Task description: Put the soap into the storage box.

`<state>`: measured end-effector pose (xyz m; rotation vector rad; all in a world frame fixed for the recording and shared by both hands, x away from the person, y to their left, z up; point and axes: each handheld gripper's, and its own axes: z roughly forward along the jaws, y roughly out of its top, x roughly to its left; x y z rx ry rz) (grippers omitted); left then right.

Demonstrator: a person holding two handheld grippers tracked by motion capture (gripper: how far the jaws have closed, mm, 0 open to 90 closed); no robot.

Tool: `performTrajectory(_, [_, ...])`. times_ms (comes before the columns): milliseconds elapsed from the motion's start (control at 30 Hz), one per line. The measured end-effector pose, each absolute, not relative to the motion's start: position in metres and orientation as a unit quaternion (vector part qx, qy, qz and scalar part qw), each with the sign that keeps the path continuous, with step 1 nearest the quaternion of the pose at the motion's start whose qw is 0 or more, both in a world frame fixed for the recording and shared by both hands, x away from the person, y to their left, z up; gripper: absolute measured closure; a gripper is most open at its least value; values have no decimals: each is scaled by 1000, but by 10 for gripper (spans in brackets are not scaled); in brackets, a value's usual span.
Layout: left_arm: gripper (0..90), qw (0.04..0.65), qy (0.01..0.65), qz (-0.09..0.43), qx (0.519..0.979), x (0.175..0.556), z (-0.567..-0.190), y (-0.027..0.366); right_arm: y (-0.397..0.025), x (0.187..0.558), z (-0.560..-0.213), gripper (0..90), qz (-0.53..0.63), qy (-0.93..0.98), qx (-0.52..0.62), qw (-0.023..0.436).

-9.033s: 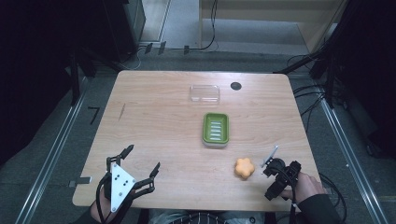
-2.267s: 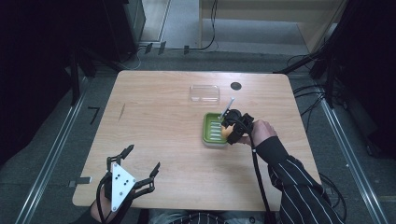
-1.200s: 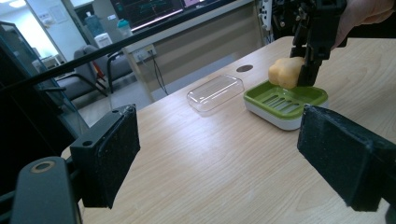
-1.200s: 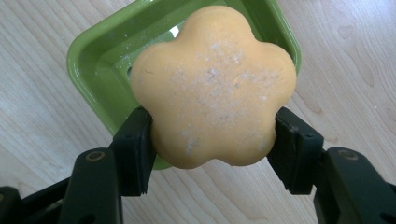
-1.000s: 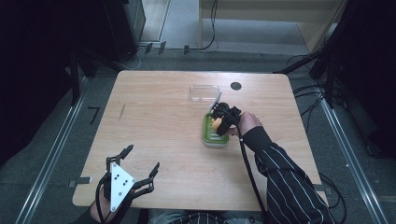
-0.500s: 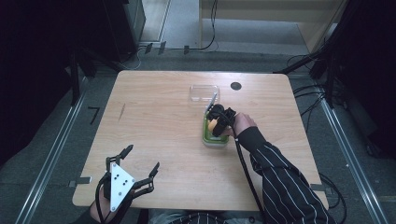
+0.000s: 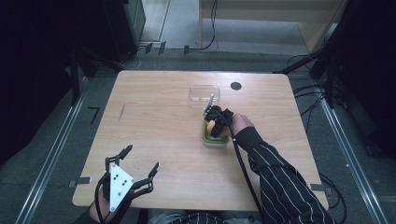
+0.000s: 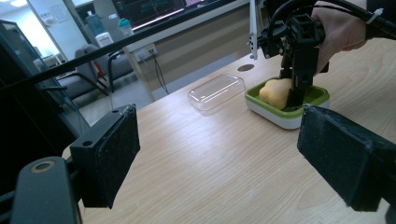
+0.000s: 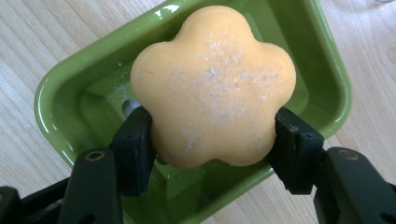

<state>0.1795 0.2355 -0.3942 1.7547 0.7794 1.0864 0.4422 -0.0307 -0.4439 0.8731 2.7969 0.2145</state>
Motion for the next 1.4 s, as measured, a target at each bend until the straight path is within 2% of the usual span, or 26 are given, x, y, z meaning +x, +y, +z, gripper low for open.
performTrajectory(233, [135,451,315,440,710,179,-394,235,-30,442,-448,391,68,947,298,97])
performTrajectory(733, [135,453,314,440,709,179,-394,234,-36,435,-427,195,88,943,303,109])
performTrajectory(1400, [135,454,313,439,709,179,-394,234,-65,399,-392,65,127,931,319,126])
